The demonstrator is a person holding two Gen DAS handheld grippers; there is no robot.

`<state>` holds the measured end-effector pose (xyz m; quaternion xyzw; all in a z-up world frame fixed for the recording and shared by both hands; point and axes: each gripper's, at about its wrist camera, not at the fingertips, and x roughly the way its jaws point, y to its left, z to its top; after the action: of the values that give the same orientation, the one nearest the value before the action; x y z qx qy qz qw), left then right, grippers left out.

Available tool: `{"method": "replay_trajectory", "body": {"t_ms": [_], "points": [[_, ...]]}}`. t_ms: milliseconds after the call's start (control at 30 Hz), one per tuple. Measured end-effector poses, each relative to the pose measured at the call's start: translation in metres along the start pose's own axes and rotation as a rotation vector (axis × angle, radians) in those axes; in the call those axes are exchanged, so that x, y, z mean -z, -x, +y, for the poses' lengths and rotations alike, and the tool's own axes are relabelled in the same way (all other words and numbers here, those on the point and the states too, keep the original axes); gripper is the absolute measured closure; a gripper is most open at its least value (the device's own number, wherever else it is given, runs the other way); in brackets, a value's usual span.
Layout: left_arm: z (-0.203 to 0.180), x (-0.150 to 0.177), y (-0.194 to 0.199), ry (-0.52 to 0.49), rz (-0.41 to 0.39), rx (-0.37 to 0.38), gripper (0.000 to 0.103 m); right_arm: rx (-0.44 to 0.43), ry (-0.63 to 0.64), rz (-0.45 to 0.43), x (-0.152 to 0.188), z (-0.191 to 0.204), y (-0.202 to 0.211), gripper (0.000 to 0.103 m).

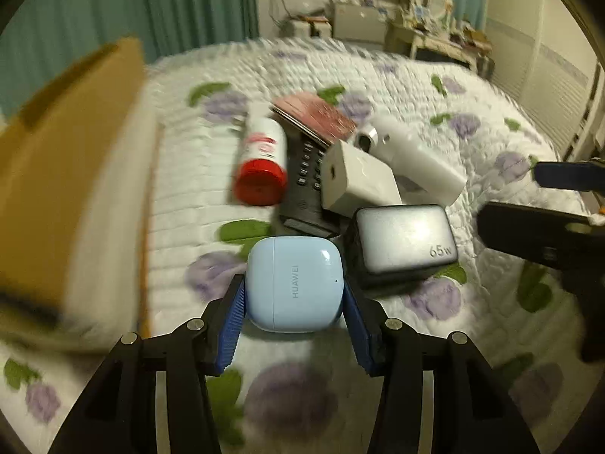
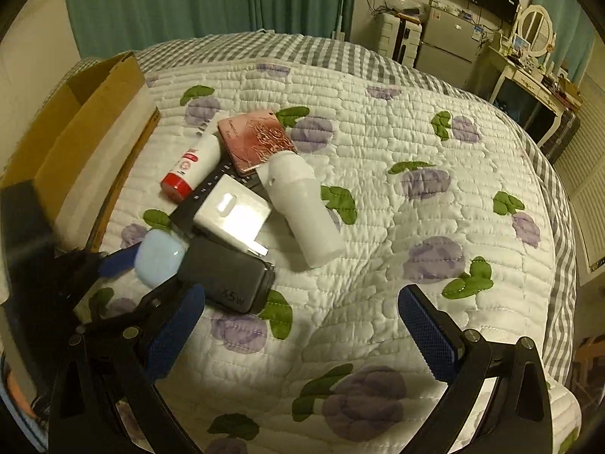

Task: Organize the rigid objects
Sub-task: 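Grasp the light-blue earbud case with the left tool while the right tool approaches the grey power bank, then lift the earbud case with the left tool while the right tool grasps the grey power bank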

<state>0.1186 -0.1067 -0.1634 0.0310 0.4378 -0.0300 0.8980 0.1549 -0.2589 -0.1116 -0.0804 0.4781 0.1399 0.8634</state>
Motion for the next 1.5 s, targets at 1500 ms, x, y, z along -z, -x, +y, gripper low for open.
{"method": "replay_trajectory", "body": {"t_ms": [1500], "points": [[0.033,0.008,0.090,0.248,-0.073,-0.098,0.053,0.039,0.034,0.001,0.022,0.033,0.025,0.029]]}}
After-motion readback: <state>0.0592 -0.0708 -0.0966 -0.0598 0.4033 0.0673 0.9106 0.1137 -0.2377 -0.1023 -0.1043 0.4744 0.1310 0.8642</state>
